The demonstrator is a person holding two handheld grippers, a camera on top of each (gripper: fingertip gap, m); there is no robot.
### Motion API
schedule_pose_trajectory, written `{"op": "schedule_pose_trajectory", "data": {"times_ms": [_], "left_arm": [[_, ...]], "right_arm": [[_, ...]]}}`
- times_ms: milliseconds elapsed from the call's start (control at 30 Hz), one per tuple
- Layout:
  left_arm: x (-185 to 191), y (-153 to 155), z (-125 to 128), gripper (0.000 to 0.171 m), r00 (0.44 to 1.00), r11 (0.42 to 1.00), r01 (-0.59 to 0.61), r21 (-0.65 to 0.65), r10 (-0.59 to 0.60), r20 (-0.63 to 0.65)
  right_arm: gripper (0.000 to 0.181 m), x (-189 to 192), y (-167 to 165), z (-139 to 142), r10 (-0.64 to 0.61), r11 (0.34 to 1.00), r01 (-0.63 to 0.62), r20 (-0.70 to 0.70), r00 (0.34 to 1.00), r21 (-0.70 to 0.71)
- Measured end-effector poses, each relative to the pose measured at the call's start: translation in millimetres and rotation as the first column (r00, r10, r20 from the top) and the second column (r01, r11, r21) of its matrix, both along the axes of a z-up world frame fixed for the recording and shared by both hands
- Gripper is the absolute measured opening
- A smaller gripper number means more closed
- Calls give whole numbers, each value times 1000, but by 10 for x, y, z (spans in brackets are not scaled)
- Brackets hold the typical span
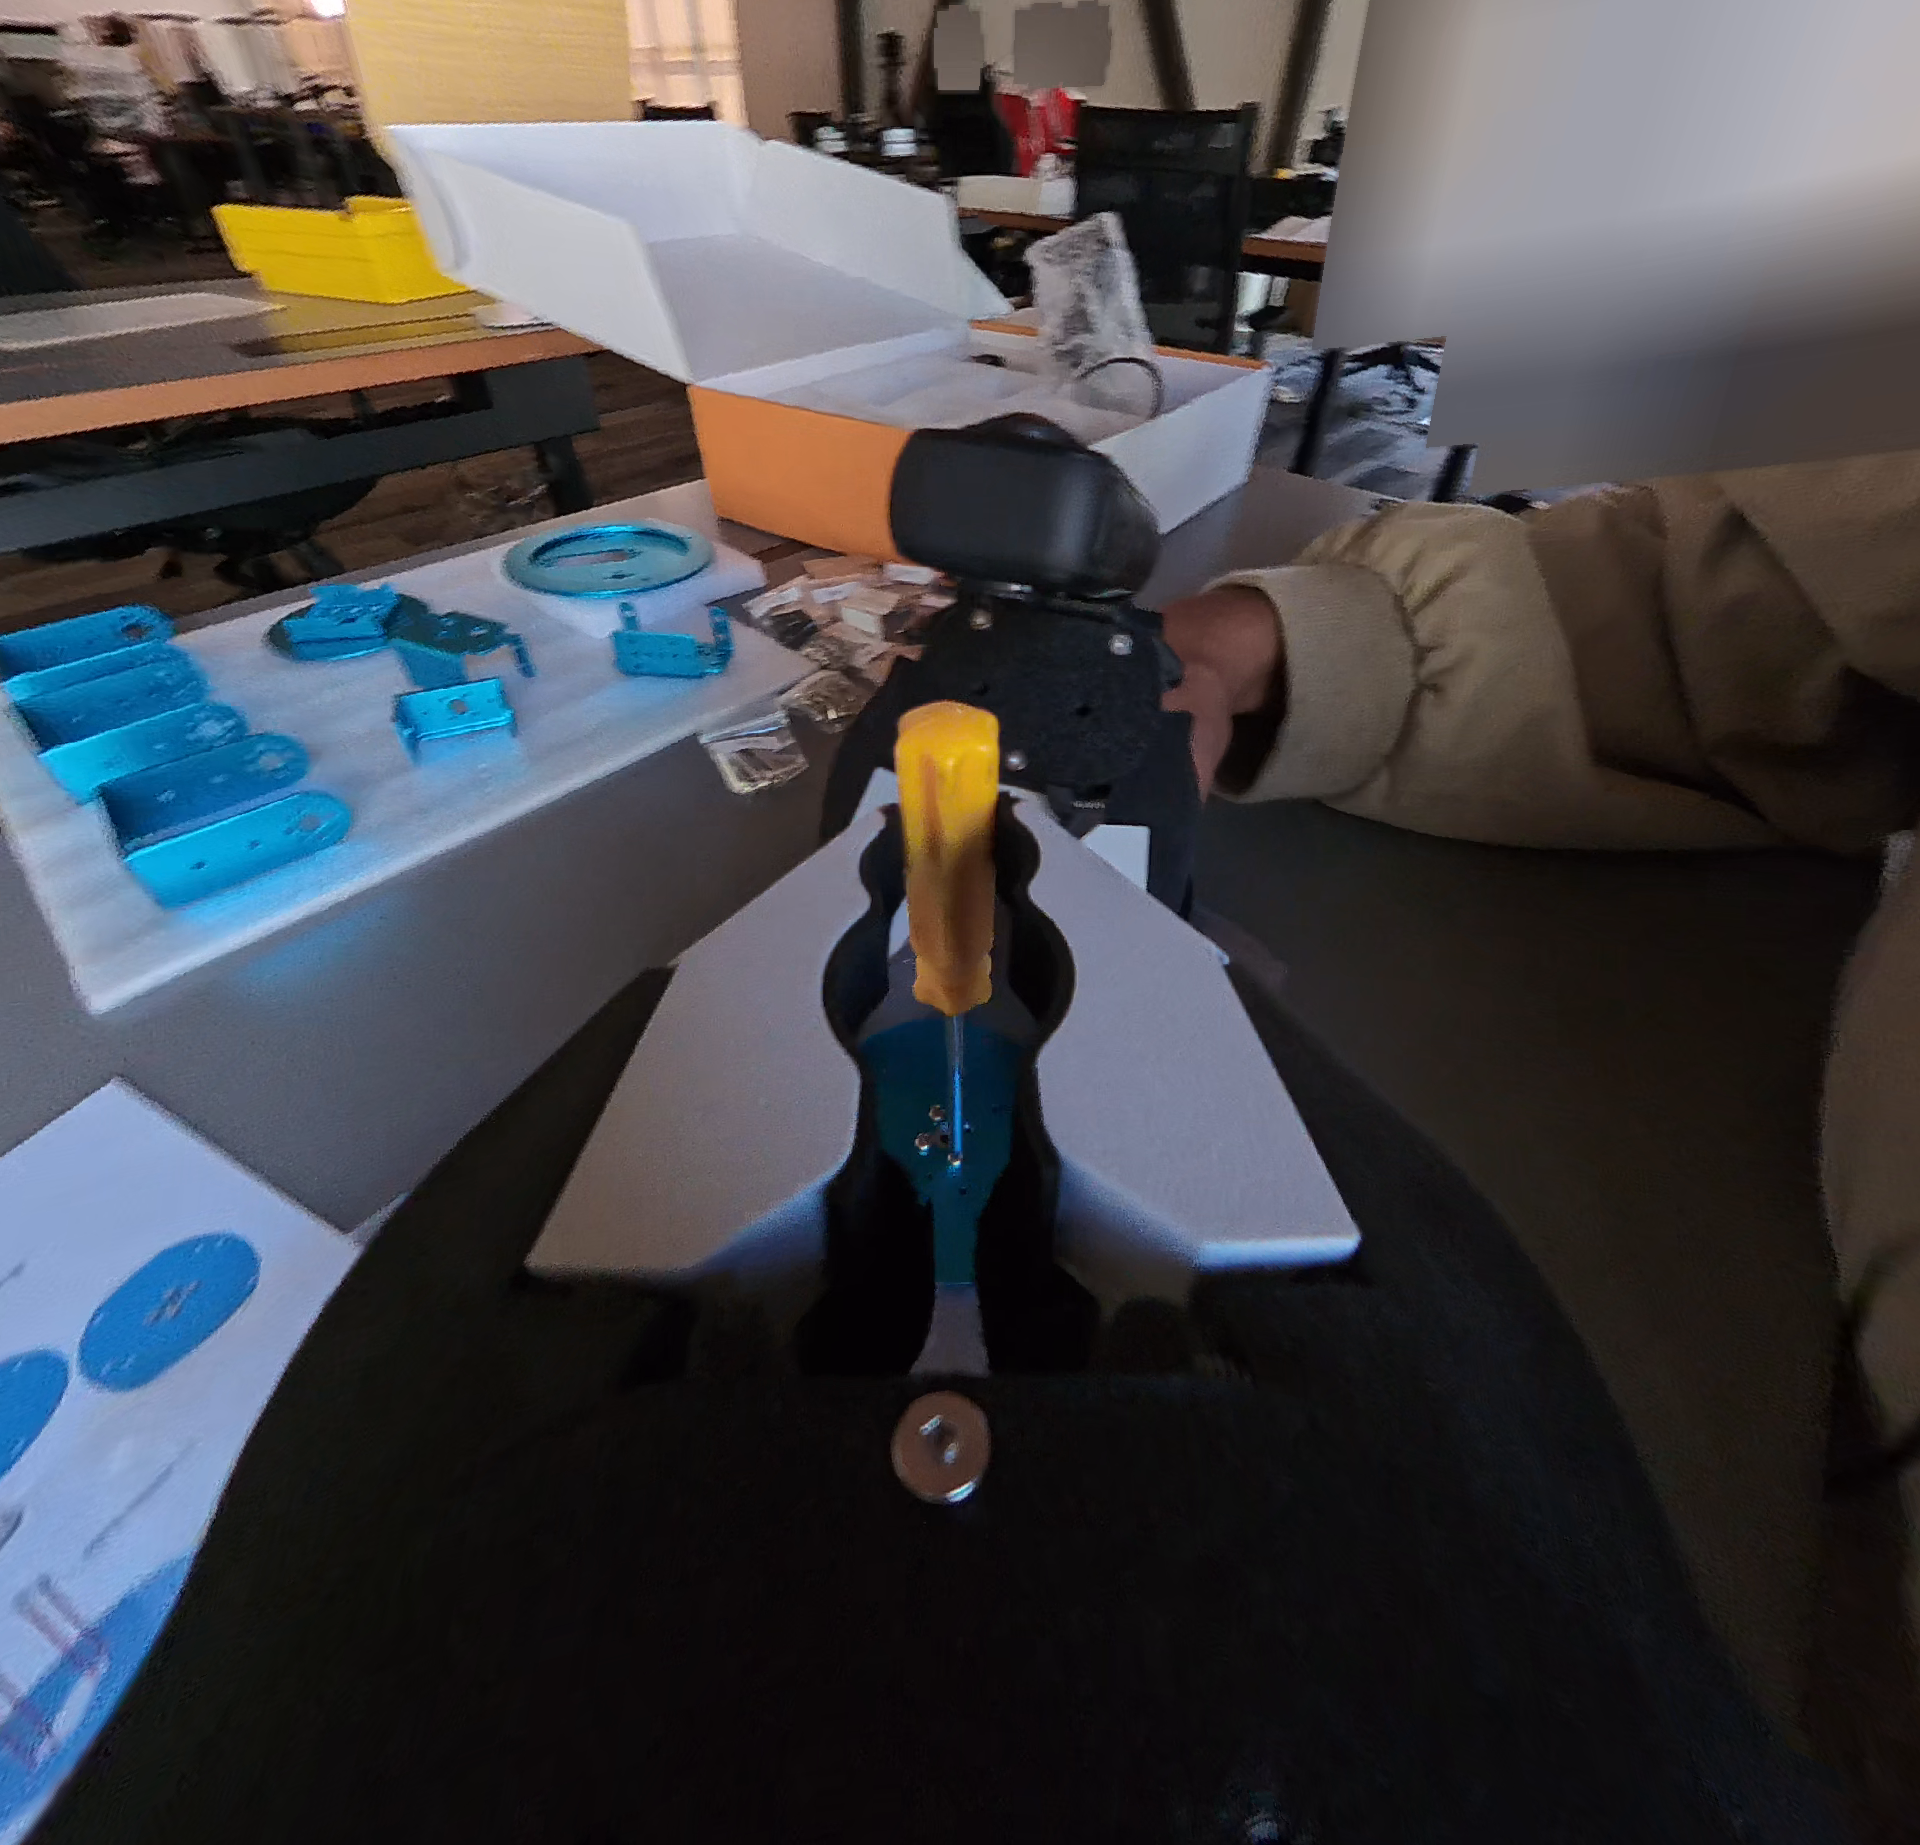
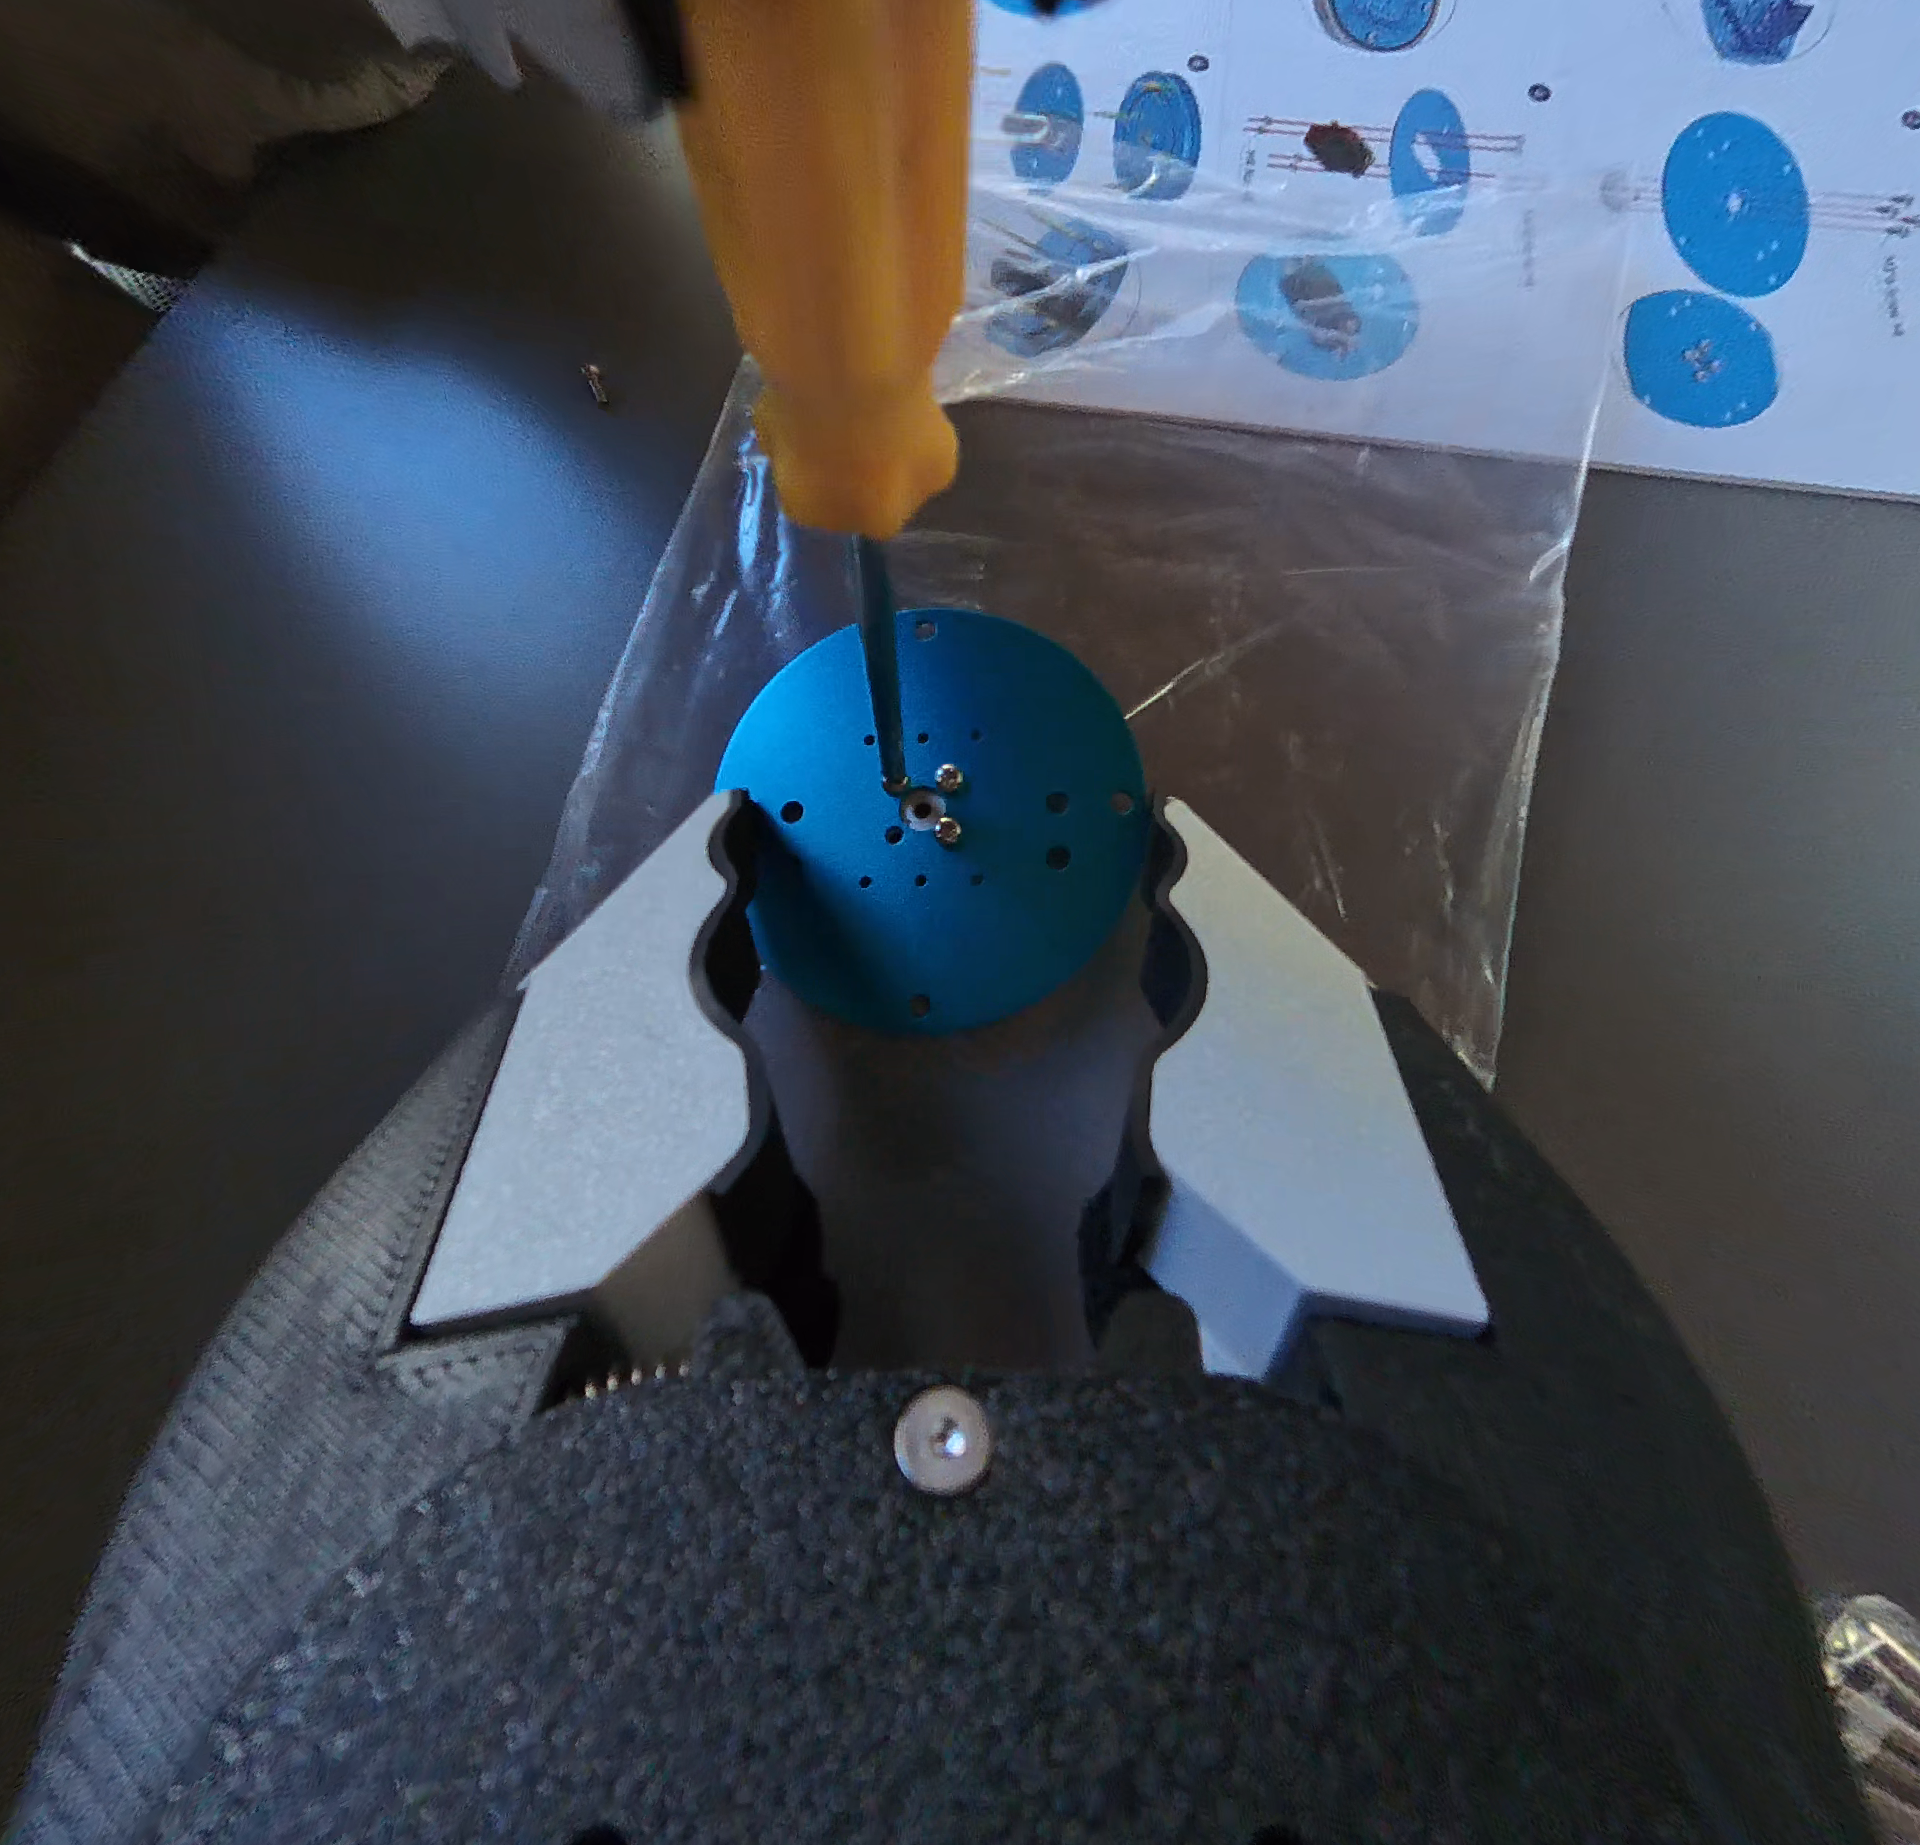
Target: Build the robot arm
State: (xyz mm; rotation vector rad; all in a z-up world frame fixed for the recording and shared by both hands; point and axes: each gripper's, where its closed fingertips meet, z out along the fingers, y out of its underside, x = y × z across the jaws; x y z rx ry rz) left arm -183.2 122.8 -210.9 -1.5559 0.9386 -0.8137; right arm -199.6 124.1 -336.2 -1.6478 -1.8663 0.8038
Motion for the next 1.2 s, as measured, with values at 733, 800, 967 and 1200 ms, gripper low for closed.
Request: {"op": "schedule_pose_trajectory", "data": {"times_ms": [733,800,967,1200], "left_arm": [[38,12,-2,24,885,886,465,5,-464,-39],[37,21,28,20,928,926,373,58,-372,-32],[23,102,39,24,992,989,119,86,-115,-51],[3,223,-49,27,944,943,-329,50,329,-6]], "right_arm": [[74,10,16,-4,-23,1000,23,-21,1000,3],[74,10,16,-3,-23,1000,23,-22,999,3],[74,10,24,-2,-31,1000,31,-23,999,1],[74,8,25,-2,-37,999,37,-23,999,2]]}}
